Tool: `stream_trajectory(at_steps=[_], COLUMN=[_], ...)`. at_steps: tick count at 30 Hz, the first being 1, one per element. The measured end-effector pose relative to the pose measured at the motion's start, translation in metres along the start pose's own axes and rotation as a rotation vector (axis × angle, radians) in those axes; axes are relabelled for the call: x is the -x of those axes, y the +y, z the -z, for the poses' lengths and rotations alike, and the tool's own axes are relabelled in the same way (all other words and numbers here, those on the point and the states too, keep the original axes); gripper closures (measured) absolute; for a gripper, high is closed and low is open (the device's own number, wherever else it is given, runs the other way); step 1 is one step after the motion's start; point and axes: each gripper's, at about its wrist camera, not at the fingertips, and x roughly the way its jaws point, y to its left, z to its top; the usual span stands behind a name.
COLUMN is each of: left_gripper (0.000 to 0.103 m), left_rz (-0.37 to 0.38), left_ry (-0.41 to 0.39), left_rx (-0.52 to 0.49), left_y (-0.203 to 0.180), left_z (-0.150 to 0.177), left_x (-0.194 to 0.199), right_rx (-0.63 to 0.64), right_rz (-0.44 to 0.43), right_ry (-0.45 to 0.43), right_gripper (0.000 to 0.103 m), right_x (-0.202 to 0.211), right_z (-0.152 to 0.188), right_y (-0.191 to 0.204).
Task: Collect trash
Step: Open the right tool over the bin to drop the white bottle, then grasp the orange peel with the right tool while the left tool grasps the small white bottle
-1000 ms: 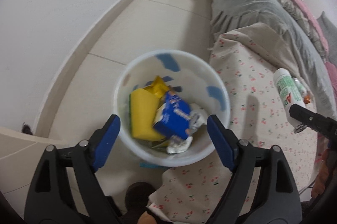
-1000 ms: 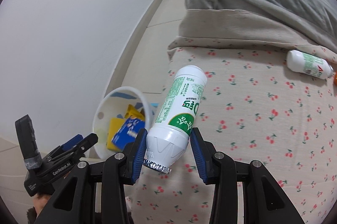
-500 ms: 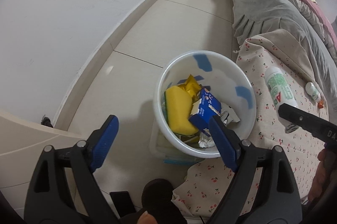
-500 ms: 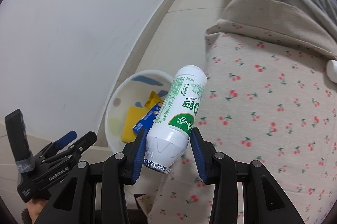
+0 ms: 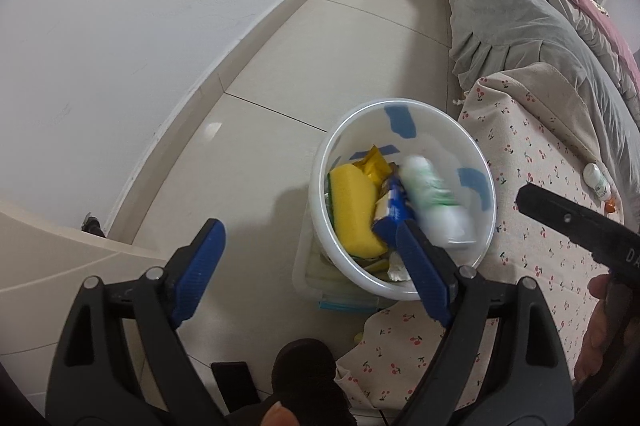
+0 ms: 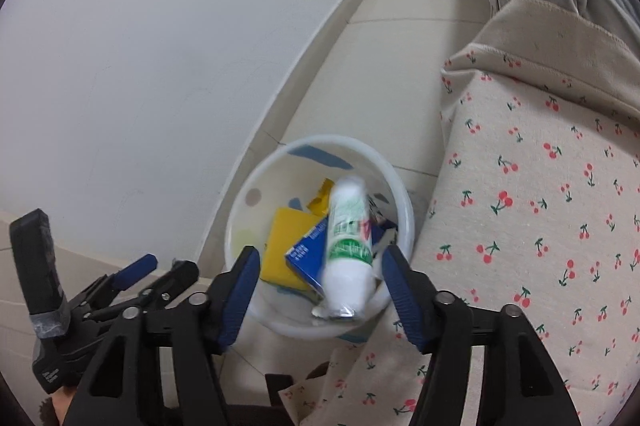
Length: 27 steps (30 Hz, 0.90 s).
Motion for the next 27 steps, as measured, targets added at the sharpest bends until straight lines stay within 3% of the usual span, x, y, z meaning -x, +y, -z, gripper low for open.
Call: stream_trajectory(at_steps=[15,27], left_gripper=[0.016,0.016], left_rz=[0.027,0.069], left_ry=[-0.001,-0.014], left_rx=[-0.021,-0.070], left_y=[-0.018,-0.062], left_z=[-0.001,0.000], left_x=[0.004,0.009], right_rx=[-0.035,-0.155], right_rz=[0.115,0.227], right_ry=[-0.020,-0.050], right_gripper=[0.037,0.035], right_x=[0.043,0.098], right_z=[0.014,0.028], right_y=[-0.040,-0.121])
